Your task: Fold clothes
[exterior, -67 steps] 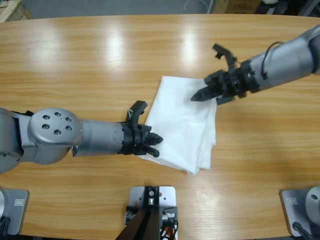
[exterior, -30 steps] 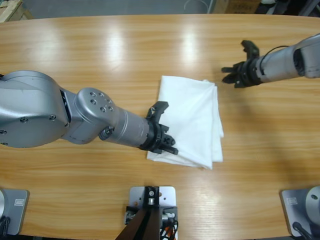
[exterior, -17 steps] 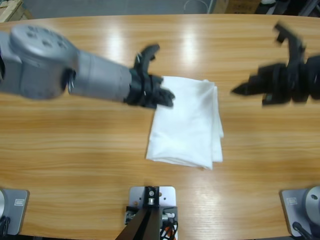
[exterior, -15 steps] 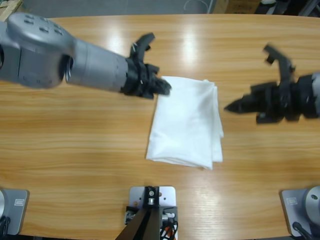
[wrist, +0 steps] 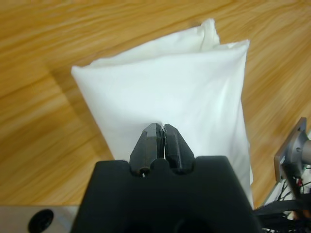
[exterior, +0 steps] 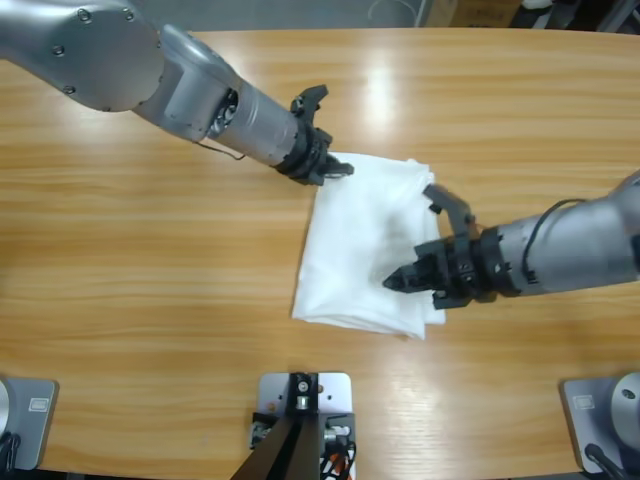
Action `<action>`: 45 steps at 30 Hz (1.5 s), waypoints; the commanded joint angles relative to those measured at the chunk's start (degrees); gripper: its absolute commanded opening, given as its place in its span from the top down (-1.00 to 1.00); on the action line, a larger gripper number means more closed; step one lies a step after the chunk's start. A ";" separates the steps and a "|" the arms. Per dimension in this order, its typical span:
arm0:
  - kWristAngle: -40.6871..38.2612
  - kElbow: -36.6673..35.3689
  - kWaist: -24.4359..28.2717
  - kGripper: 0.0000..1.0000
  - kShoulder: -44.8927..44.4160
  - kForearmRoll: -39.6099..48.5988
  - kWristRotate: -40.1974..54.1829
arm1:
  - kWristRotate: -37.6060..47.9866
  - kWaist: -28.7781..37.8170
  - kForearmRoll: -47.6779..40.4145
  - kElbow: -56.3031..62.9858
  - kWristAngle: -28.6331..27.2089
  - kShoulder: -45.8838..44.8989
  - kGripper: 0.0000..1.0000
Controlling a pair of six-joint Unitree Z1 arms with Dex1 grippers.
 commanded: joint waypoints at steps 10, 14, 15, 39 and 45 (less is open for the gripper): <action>-1.09 -5.39 0.44 1.00 8.67 9.21 -0.34 | 6.33 0.75 11.63 7.66 -9.38 -9.85 1.00; -0.68 -7.57 0.60 1.00 9.49 11.96 -1.45 | 7.07 0.75 12.07 7.45 -9.86 -7.62 1.00; -0.68 -7.51 0.60 1.00 9.37 11.96 -1.43 | 7.07 0.75 12.07 7.45 -10.07 -8.04 1.00; -0.42 -7.27 0.51 1.00 8.84 11.87 -1.52 | 5.81 4.25 12.25 -1.30 -13.78 -0.25 1.00; -0.44 -7.28 0.51 1.00 8.91 11.87 -1.54 | 5.93 4.27 9.26 0.42 -14.08 3.07 1.00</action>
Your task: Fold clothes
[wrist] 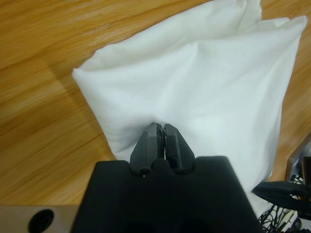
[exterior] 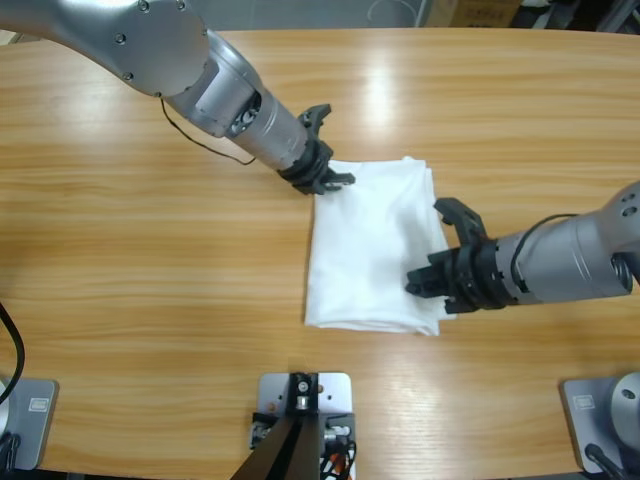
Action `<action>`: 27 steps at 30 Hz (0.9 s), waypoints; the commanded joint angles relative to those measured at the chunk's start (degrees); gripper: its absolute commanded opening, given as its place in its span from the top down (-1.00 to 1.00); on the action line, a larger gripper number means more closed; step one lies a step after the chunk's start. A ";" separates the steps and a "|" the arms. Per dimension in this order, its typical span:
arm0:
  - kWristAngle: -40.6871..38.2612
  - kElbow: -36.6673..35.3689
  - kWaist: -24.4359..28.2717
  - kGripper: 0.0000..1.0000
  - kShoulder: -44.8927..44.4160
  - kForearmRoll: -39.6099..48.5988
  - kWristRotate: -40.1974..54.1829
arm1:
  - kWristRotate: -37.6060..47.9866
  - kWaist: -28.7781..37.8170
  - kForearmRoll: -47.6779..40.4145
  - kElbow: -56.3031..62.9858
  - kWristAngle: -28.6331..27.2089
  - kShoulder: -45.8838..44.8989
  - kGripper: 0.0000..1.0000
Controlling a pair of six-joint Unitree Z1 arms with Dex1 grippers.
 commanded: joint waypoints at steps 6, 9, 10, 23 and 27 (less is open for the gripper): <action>1.89 0.61 0.90 1.00 2.32 1.68 -0.64 | 1.30 0.46 -4.91 4.04 -1.17 6.00 1.00; 2.07 0.56 3.59 1.00 0.45 1.73 -0.16 | 1.86 0.46 -5.29 4.36 -1.22 6.10 1.00; 2.07 0.47 4.56 1.00 -0.14 1.70 -0.04 | 1.98 0.46 -5.31 4.53 -1.24 6.10 1.00; -1.01 5.27 3.29 1.00 -9.69 2.84 4.95 | 2.40 0.46 -7.12 5.73 -1.24 6.30 1.00; -1.01 5.37 -5.90 1.00 -6.60 1.86 -1.00 | 2.40 0.46 -7.42 5.78 -1.15 6.63 1.00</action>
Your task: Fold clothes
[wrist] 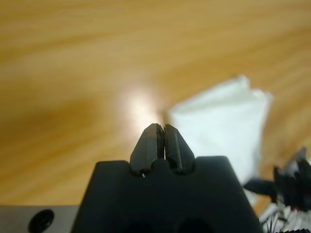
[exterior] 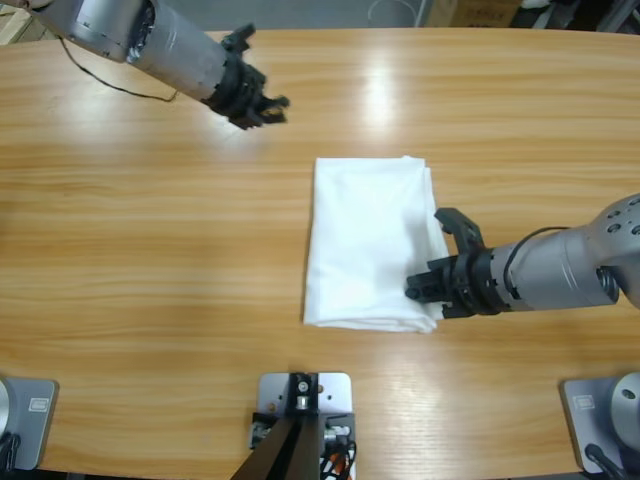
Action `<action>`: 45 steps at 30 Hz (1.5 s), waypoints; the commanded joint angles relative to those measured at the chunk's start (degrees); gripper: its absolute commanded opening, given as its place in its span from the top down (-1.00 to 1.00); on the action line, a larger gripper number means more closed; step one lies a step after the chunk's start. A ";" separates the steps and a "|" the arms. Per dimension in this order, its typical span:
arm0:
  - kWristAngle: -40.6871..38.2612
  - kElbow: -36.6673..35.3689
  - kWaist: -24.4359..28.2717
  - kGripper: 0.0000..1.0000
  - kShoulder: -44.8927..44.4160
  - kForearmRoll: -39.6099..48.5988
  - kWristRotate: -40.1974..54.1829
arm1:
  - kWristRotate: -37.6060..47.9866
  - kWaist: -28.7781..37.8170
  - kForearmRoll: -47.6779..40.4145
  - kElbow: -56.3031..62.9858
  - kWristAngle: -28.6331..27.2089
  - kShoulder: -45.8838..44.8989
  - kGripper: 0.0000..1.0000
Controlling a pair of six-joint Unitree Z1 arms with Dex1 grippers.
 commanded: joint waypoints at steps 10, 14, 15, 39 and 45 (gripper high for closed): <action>-4.49 -6.53 -14.05 1.00 15.33 4.49 -7.92 | 0.40 0.45 -1.00 4.03 -1.04 2.35 1.00; -3.08 -15.57 -13.26 1.00 18.70 13.51 -8.21 | 0.46 0.45 -1.05 4.10 -1.04 2.09 1.00; -2.27 -15.74 -12.71 1.00 18.47 13.56 -8.29 | 0.46 0.44 -1.14 4.12 -1.04 2.25 1.00; 4.39 18.04 -7.96 1.00 -16.84 3.17 12.38 | -1.53 0.45 14.27 -2.31 -3.29 -7.67 1.00; 5.22 17.71 -25.33 1.00 -11.39 -2.50 9.62 | -2.27 0.44 21.60 -9.68 -3.09 -10.53 1.00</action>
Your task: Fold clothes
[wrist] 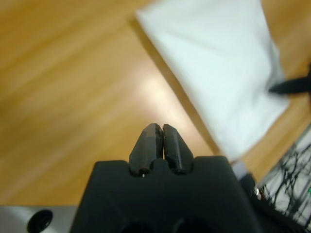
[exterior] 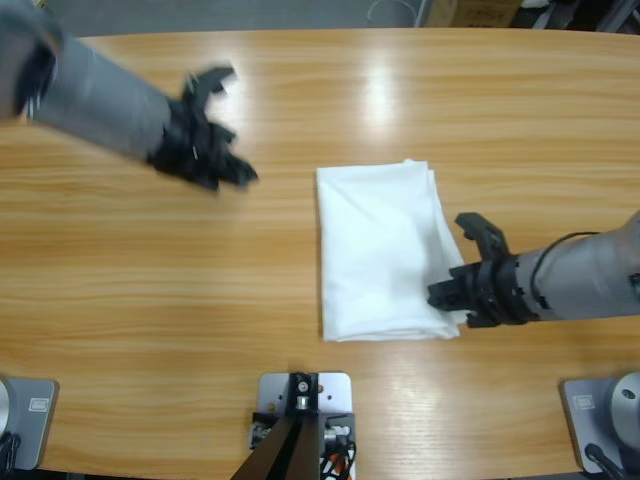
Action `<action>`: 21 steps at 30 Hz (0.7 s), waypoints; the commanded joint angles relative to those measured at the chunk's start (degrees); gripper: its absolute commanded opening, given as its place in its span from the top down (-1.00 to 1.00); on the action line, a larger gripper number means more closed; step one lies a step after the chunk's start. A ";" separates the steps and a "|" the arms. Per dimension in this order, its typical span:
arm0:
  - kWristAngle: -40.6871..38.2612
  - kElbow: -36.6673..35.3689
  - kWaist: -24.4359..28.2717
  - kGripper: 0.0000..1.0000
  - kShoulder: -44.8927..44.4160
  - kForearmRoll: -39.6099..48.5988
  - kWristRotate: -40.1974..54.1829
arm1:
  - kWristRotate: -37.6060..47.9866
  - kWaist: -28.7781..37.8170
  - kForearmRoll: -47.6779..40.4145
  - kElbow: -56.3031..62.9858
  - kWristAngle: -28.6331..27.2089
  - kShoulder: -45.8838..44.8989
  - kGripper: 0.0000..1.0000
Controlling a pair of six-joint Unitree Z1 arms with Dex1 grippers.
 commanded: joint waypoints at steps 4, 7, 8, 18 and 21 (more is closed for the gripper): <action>1.74 -1.98 -21.92 1.00 11.65 -9.90 -4.88 | -1.30 0.36 7.91 -6.56 -1.01 -4.54 1.00; 3.18 -3.87 -22.13 1.00 15.62 -10.08 -4.70 | -1.34 0.36 8.00 -6.56 -0.86 -5.35 1.00; 4.04 -4.09 -22.13 1.00 16.45 -10.08 -4.63 | -1.58 0.31 7.96 -6.56 -0.78 -5.40 1.00; 6.82 -6.30 -20.90 1.00 21.00 -9.22 -6.13 | -3.52 -2.26 -5.45 -7.08 6.69 6.78 1.00; 6.82 -7.06 -20.73 1.00 21.58 -9.20 -6.13 | -4.80 -4.53 -7.75 -7.01 7.20 9.81 1.00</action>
